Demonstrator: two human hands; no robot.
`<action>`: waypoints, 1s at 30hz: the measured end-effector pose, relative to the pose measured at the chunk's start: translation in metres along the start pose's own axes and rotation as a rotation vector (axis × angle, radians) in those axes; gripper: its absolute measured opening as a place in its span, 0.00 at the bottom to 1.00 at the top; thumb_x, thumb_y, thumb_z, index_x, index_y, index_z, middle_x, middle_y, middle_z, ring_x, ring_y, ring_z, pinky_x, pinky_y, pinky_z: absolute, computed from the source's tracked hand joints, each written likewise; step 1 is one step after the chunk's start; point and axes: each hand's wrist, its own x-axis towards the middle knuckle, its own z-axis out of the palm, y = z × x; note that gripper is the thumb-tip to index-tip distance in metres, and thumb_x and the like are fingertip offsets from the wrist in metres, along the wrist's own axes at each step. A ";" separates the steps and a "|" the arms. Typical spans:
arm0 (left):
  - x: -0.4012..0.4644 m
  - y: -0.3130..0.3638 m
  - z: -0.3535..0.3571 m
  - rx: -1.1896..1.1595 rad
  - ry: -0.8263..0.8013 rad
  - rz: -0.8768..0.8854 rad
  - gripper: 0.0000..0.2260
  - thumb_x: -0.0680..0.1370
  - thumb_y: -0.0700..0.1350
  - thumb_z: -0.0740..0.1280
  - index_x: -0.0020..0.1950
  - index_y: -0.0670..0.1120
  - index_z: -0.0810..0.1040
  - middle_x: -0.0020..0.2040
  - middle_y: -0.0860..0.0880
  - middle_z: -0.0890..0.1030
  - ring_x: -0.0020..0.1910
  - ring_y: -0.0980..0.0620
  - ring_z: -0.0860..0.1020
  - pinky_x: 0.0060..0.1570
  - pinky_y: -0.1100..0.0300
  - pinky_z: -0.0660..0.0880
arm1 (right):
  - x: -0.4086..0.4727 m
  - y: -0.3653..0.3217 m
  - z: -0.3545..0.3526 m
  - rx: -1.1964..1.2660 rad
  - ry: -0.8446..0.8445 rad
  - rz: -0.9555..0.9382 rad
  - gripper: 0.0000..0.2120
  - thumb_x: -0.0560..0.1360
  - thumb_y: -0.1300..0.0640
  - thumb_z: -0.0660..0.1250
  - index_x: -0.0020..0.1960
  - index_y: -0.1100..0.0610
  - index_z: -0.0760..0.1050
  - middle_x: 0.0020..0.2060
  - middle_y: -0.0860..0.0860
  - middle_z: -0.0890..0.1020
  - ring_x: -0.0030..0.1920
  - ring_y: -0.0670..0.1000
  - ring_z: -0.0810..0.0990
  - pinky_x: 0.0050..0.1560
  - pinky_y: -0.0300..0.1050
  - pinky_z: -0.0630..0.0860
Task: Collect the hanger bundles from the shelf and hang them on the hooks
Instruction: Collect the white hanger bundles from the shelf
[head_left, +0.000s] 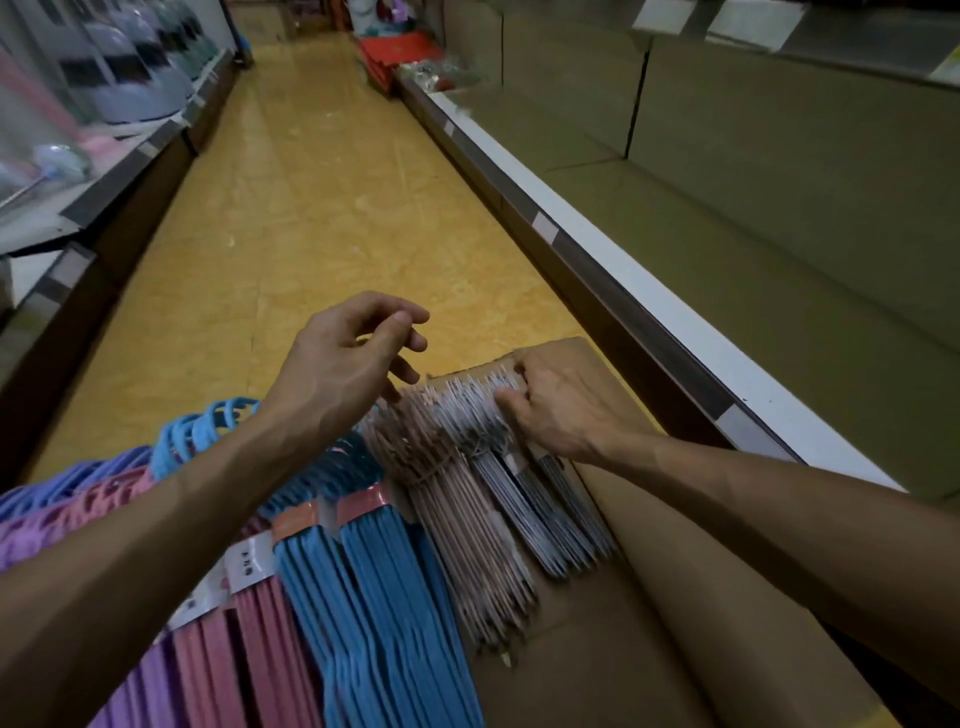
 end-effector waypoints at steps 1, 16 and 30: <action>-0.004 0.001 -0.009 0.011 0.006 0.008 0.09 0.84 0.44 0.60 0.54 0.47 0.80 0.45 0.48 0.82 0.38 0.52 0.82 0.34 0.60 0.78 | -0.003 -0.007 0.001 -0.012 -0.004 -0.002 0.21 0.81 0.45 0.56 0.67 0.58 0.66 0.47 0.58 0.80 0.41 0.56 0.80 0.44 0.61 0.81; -0.113 -0.019 -0.197 0.319 0.171 -0.031 0.08 0.82 0.41 0.62 0.52 0.50 0.80 0.41 0.49 0.83 0.36 0.51 0.82 0.38 0.49 0.79 | -0.086 -0.125 0.021 -0.551 0.067 -0.436 0.15 0.80 0.41 0.56 0.62 0.48 0.65 0.58 0.49 0.75 0.57 0.55 0.75 0.47 0.51 0.74; -0.162 -0.008 -0.248 0.426 0.231 -0.050 0.09 0.82 0.47 0.61 0.58 0.52 0.79 0.46 0.52 0.82 0.37 0.60 0.80 0.40 0.55 0.79 | -0.114 -0.174 0.046 -0.509 0.011 -0.604 0.17 0.82 0.40 0.51 0.65 0.47 0.65 0.55 0.46 0.76 0.51 0.49 0.77 0.49 0.49 0.76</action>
